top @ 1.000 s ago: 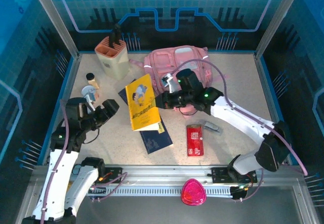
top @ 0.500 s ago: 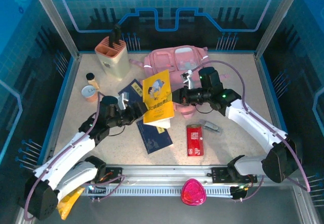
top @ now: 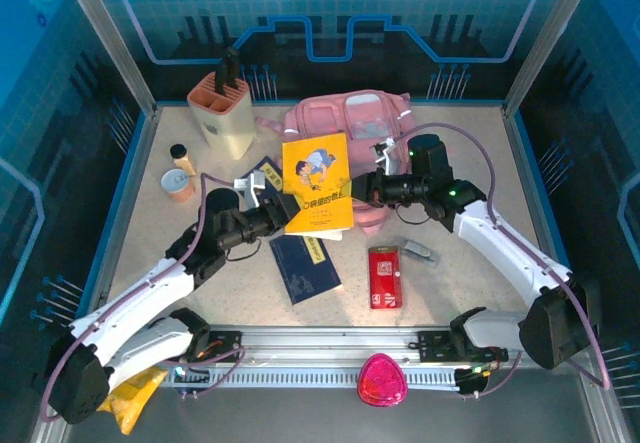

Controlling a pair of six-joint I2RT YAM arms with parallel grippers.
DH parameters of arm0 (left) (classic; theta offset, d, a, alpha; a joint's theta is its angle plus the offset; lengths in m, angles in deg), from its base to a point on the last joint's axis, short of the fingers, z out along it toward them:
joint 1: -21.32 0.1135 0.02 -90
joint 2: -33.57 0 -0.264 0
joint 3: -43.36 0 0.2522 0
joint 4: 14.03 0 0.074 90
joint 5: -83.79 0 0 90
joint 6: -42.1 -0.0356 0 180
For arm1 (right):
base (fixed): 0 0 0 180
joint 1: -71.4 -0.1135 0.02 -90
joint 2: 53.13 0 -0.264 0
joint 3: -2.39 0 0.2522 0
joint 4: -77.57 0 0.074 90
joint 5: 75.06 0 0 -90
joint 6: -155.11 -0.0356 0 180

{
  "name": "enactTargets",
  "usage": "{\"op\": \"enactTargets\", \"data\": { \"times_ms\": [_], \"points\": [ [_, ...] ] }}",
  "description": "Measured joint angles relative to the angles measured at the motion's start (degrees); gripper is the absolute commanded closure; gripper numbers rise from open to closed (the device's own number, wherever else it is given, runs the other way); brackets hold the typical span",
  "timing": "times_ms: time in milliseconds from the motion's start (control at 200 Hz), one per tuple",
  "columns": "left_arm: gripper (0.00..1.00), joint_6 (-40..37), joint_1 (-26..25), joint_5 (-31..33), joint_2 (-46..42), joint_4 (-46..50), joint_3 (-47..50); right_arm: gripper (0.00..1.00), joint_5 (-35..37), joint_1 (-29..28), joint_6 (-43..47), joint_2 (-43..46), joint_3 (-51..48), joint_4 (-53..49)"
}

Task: Pack the student bag

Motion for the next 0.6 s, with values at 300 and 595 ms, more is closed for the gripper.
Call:
{"op": "enactTargets", "data": {
  "times_ms": [300,595],
  "points": [
    [0.96,-0.1,-2.6,2.4,2.2,-1.9,-0.8,0.57,0.1,1.7,1.4,0.1,-2.5,0.0],
    [1.0,-0.3,-4.3,3.8,2.3,-6.9,-1.0,0.0,-1.3,4.0,2.3,5.4,-5.1,-1.7]
  ]
}}
